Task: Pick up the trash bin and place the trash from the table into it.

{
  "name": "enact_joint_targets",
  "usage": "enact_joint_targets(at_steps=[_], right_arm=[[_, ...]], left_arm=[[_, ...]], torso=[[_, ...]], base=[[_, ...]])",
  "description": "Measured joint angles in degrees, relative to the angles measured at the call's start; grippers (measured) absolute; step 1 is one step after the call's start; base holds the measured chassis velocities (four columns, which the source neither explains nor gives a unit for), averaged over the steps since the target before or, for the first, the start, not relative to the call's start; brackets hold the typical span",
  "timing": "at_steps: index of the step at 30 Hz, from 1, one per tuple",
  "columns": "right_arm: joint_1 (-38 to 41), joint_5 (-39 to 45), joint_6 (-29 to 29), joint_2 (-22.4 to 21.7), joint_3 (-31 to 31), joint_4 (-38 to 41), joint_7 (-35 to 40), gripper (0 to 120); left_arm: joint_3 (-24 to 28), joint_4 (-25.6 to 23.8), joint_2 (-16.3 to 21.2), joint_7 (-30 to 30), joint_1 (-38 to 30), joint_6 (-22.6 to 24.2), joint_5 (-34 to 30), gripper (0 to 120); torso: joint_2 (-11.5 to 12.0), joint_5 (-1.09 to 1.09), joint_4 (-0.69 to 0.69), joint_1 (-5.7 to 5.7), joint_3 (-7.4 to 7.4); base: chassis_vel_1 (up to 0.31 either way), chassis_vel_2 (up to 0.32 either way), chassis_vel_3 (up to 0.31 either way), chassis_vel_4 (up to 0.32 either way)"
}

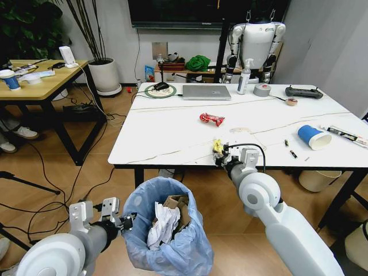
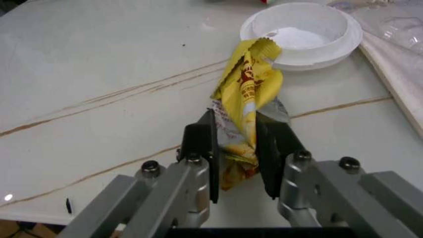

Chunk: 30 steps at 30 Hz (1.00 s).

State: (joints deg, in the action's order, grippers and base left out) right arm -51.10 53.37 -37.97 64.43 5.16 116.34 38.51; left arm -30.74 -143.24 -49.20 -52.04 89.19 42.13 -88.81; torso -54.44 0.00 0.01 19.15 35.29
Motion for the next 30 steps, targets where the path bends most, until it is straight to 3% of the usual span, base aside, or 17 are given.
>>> enact_joint_targets(at_steps=[2,5,13,17,21,30], right_arm=[[0.00,-0.03,0.02,0.00,0.01,0.00,-0.03,15],[-0.14,-0.27,0.21,-0.05,0.18,0.05,-0.29,1],[-0.27,-0.95,1.52,-1.76,1.50,3.43,-4.08,0],[-0.73,-0.21,3.62,-3.70,2.14,6.85,-9.41,0],[-2.66,2.26,6.97,-7.11,2.56,11.68,-21.13,0],[-3.82,7.51,7.93,-11.99,-0.05,17.52,-35.84,0]], left_arm=[[0.00,0.00,0.01,0.00,-0.05,0.00,-0.05,0],[0.00,0.00,0.05,0.00,-0.26,0.00,-0.14,0],[0.28,0.00,0.15,-0.02,-0.83,0.00,-0.26,0],[0.30,0.00,0.32,-0.06,-1.20,0.00,-0.36,0],[0.31,0.00,0.45,-0.13,-1.84,0.00,-0.79,0],[0.67,0.00,0.48,-0.16,-2.80,0.00,-0.90,0]], torso=[[0.00,0.00,0.00,0.00,0.00],[0.00,0.00,0.00,0.00,0.00],[0.00,0.00,0.00,0.00,0.00],[0.00,0.01,0.00,0.00,0.00],[0.00,0.00,0.00,0.00,0.00],[0.00,0.00,0.00,0.00,0.00]], base=[[0.000,0.000,0.000,0.000],[0.000,0.000,0.000,0.000],[0.000,0.000,0.000,0.000],[0.000,0.000,0.000,0.000],[0.000,0.000,0.000,0.000],[0.000,0.000,0.000,0.000]])
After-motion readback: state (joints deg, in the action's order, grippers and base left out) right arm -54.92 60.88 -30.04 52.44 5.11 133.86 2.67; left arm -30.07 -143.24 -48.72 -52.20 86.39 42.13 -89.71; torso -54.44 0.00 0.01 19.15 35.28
